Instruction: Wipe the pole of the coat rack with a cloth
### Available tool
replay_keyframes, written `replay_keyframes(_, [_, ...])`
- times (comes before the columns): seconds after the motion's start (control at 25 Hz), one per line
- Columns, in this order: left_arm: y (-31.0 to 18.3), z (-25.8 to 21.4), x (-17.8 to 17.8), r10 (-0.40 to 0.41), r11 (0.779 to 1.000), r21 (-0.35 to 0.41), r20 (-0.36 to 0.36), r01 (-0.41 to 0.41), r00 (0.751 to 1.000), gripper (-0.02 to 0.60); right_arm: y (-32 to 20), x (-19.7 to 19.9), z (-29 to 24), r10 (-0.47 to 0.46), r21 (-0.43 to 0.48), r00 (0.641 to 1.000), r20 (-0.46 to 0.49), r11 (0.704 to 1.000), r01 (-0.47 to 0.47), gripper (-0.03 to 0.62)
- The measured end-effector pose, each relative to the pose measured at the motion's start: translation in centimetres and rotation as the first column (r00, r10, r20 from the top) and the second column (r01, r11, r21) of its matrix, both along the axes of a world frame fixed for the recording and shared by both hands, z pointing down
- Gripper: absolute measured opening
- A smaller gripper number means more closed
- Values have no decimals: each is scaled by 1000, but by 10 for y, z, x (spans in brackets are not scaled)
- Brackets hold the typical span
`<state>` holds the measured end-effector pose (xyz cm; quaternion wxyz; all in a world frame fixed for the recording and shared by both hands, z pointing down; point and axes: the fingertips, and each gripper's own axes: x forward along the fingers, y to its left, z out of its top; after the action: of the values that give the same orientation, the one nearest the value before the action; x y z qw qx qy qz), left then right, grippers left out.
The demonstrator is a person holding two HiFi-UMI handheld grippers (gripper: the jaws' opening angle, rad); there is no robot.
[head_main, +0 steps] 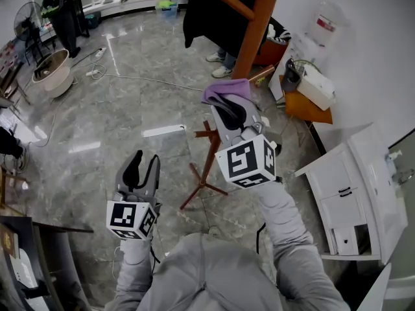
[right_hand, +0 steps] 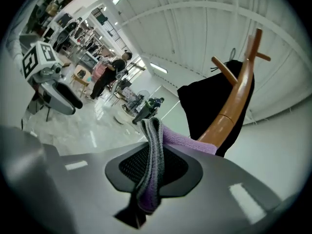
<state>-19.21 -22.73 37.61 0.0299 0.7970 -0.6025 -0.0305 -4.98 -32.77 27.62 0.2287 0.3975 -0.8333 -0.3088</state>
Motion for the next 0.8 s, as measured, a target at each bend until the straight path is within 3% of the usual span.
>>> replay_keyframes(0.28, [2, 9, -8, -6, 1000, -20, -11, 6, 1000, 178, -7, -22, 27, 93, 49, 970, -223, 995, -85, 54])
replay_keyframes(0.48, [4, 15, -20, -15, 999, -32, -21, 14, 1000, 178, -11, -28, 31, 156, 76, 948, -277, 987, -140, 54])
replay_keyframes(0.8, [0, 19, -20, 7, 999, -39, -26, -8, 1000, 178, 13, -37, 37, 123, 83, 925, -360, 992, -99, 54])
